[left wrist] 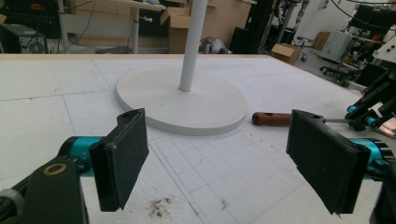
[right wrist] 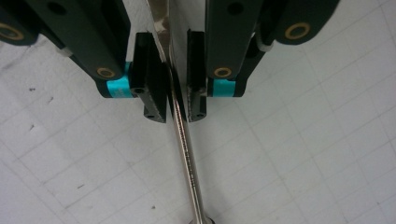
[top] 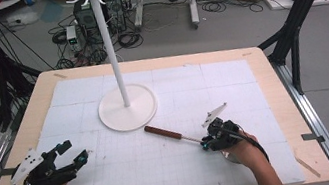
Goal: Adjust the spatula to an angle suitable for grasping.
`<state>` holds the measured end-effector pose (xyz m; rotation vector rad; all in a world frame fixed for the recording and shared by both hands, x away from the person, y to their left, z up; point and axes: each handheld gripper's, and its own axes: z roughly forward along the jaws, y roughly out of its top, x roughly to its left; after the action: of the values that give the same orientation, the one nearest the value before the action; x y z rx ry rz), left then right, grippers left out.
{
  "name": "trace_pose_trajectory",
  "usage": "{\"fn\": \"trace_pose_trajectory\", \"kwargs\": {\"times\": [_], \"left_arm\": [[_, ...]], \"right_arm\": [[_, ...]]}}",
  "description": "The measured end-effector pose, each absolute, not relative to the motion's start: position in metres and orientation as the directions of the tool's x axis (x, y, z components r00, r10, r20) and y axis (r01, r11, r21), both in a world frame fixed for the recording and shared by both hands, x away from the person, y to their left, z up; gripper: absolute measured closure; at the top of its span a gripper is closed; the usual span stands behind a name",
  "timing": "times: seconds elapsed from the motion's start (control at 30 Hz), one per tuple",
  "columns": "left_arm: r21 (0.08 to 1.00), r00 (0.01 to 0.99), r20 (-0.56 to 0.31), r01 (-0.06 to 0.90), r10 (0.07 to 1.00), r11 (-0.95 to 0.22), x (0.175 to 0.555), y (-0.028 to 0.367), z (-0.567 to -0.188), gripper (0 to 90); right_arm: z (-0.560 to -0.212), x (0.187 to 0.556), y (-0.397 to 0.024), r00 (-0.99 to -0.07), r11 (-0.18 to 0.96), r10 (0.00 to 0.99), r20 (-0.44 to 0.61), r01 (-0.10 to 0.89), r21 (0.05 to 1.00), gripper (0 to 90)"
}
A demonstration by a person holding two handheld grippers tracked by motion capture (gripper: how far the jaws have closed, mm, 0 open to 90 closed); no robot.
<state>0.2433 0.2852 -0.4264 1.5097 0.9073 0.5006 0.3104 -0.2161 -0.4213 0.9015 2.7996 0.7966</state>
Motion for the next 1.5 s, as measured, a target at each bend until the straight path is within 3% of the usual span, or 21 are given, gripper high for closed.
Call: {"fn": "trace_pose_trajectory", "kwargs": {"times": [0.13, 0.2, 0.27, 0.4, 0.57, 0.7, 0.87, 1.5], "left_arm": [[0.967, 0.594, -0.197, 0.249, 0.78, 0.055, 0.243, 0.286, -0.427, 21.1], [0.967, 0.594, -0.197, 0.249, 0.78, 0.054, 0.243, 0.286, -0.426, 21.1], [0.967, 0.594, -0.197, 0.248, 0.78, 0.055, 0.243, 0.286, -0.426, 21.2], [0.968, 0.595, -0.198, 0.245, 0.779, 0.059, 0.243, 0.286, -0.426, 21.1], [0.969, 0.596, -0.196, 0.241, 0.779, 0.06, 0.243, 0.286, -0.426, 21.1], [0.969, 0.592, -0.199, 0.238, 0.781, 0.067, 0.243, 0.288, -0.426, 21.1], [0.969, 0.595, -0.203, 0.237, 0.777, 0.072, 0.246, 0.288, -0.426, 21.1], [0.97, 0.608, -0.183, 0.238, 0.773, 0.042, 0.247, 0.284, -0.426, 21.1]], "right_arm": [[-0.421, 0.31, -0.216, -0.82, 0.687, 0.569, 0.069, 0.519, 0.508, 76.5], [-0.419, 0.309, -0.218, -0.816, 0.679, 0.575, 0.056, 0.514, 0.525, 67.2], [-0.417, 0.308, -0.219, -0.811, 0.668, 0.583, 0.046, 0.511, 0.541, 64.2], [-0.404, 0.295, -0.229, -0.782, 0.59, 0.623, -0.006, 0.464, 0.661, 45.3], [-0.392, 0.273, -0.247, -0.697, 0.372, 0.716, 0.039, 0.429, 0.823, 34.8], [-0.389, 0.256, -0.253, -0.664, 0.296, 0.747, 0.034, 0.379, 0.877, 26.4], [-0.39, 0.242, -0.257, -0.631, 0.261, 0.776, 0.001, 0.323, 0.91, 20.7], [-0.395, 0.235, -0.265, -0.589, 0.217, 0.808, 0.011, 0.315, 0.924, 21.1]]}}
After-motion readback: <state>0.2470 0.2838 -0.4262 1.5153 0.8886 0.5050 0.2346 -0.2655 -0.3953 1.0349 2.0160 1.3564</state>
